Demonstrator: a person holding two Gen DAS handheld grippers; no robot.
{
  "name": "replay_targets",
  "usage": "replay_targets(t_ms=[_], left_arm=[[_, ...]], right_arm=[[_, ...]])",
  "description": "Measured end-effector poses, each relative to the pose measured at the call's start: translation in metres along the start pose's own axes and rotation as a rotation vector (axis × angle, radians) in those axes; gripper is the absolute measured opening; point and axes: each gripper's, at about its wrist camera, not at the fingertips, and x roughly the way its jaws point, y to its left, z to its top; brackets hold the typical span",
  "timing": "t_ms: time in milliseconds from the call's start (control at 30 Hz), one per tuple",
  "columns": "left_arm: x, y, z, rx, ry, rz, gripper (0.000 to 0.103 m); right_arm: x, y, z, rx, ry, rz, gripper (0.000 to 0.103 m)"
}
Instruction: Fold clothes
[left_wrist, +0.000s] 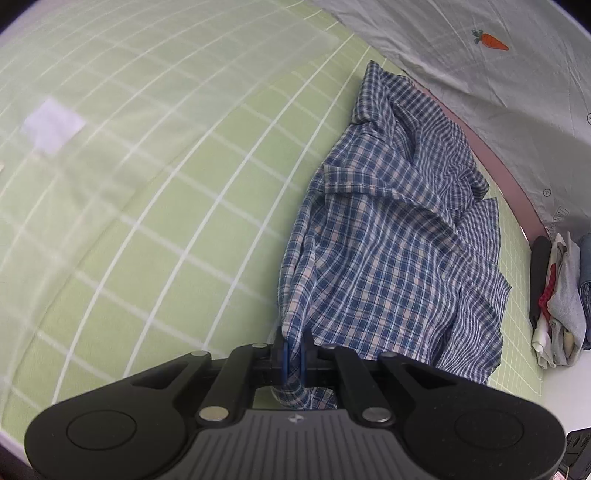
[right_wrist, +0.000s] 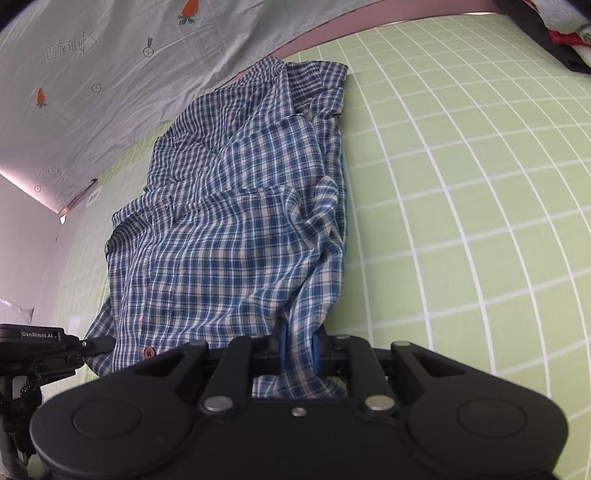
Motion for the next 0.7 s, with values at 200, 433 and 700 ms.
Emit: replay_targets(t_ms=[200, 433, 700], left_arm=[[-0.019, 0.022, -0.032, -0.107, 0.035, -0.018, 0.005], [-0.045, 0.027, -0.007, -0.394, 0.02, -0.232, 0.005], [-0.054, -0.021, 0.06, -0.466, -0.048, -0.416, 0.005]], right_arm=[[-0.02, -0.002, -0.031, 0.047, 0.068, 0.022, 0.013], [-0.041, -0.033, -0.007, 0.303, 0.032, 0.207, 0.011], [-0.052, -0.018, 0.059, 0.367, -0.087, 0.348, 0.01]])
